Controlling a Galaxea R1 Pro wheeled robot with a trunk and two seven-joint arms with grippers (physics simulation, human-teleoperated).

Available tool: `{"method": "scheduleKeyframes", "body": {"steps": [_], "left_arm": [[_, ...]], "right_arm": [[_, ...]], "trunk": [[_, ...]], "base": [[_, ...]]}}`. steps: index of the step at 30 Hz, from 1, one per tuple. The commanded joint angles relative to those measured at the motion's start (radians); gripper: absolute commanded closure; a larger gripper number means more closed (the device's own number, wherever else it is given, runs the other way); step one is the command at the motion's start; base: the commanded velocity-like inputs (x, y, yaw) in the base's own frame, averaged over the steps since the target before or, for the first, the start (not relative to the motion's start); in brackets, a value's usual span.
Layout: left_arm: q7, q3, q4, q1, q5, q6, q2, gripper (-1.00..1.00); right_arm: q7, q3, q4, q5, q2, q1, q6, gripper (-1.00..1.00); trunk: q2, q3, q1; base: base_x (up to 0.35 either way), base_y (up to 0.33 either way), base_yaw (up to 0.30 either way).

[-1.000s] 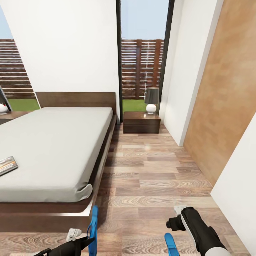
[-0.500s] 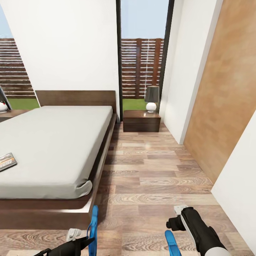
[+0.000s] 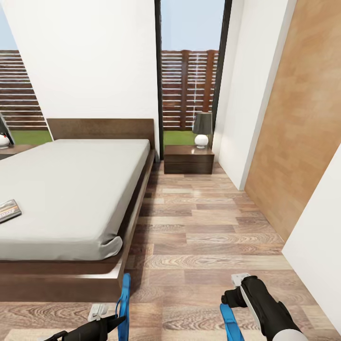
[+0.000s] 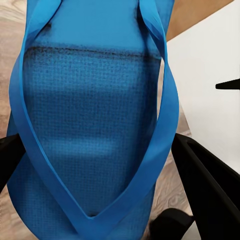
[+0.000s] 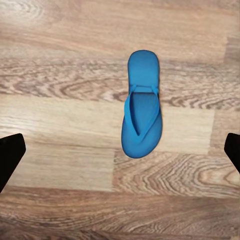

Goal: In the bedroom, move the book from the bed onto either nightstand, and place the two sandals side by side next to the bed.

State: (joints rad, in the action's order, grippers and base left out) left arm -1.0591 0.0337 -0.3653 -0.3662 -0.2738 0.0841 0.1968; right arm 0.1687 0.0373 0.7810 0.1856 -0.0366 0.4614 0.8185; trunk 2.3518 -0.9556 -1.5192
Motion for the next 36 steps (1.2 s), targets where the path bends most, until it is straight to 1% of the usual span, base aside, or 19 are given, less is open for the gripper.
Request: {"method": "scheduleKeyframes", "body": {"steps": [1, 7, 12, 15, 16, 17, 19, 22, 28, 36], "left_arm": [[-0.005, 0.002, 0.000, 0.000, -0.004, 0.008, 0.000, 1.00], [-0.005, 0.003, 0.000, 0.000, -0.004, 0.008, 0.001, 1.00], [-0.005, 0.003, 0.000, 0.000, -0.004, 0.008, 0.001, 1.00], [-0.005, 0.003, 0.000, 0.000, -0.003, 0.008, 0.001, 1.00], [-0.005, 0.003, 0.000, 0.000, -0.003, 0.008, 0.001, 1.00], [-0.005, 0.002, 0.000, 0.000, -0.003, 0.008, 0.001, 1.00], [-0.005, 0.002, 0.000, 0.000, -0.002, 0.008, 0.001, 1.00], [-0.005, 0.002, 0.000, 0.000, -0.002, 0.008, 0.001, 1.00], [-0.005, 0.002, 0.000, 0.000, -0.002, 0.008, 0.000, 1.00], [-0.005, 0.002, 0.000, 0.000, -0.002, 0.008, 0.000, 1.00]], "right_arm": [[0.009, 0.003, 0.001, 0.011, 0.000, 0.000, 0.004, -1.00], [0.009, 0.003, 0.001, 0.011, 0.001, 0.000, 0.004, -1.00], [0.010, 0.004, 0.001, 0.011, 0.000, 0.000, 0.004, -1.00], [0.012, 0.007, 0.003, 0.010, -0.006, 0.000, 0.005, -1.00], [0.012, 0.008, 0.004, 0.009, -0.015, 0.000, 0.005, -1.00], [0.015, 0.008, 0.003, 0.009, -0.037, 0.000, 0.005, -1.00], [0.018, 0.009, 0.005, 0.007, -0.066, 0.000, 0.007, -1.00], [0.019, 0.009, 0.006, 0.006, -0.076, 0.000, 0.008, -1.00], [0.018, 0.007, 0.003, 0.007, -0.078, 0.000, 0.007, -1.00], [0.016, 0.007, 0.003, 0.009, -0.078, 0.000, 0.007, -1.00]], "trunk": [[0.000, -0.001, 0.000], [0.000, -0.001, 0.000], [0.035, -0.017, -0.019], [0.056, -0.026, -0.030], [0.063, -0.029, -0.034], [0.070, -0.032, -0.038], [0.084, -0.039, -0.046], [0.105, -0.048, -0.057], [0.147, -0.067, -0.080], [0.150, -0.098, -0.084]], "base": [[0.000, 0.000, 0.000], [0.000, 0.000, 0.000], [0.000, 0.000, 0.000], [0.000, 0.000, 0.000], [0.000, 0.000, 0.000], [0.000, 0.000, 0.000], [0.000, 0.000, 0.000], [0.000, 0.000, 0.000], [0.000, 0.000, 0.000], [0.000, 0.000, 0.000]]}}
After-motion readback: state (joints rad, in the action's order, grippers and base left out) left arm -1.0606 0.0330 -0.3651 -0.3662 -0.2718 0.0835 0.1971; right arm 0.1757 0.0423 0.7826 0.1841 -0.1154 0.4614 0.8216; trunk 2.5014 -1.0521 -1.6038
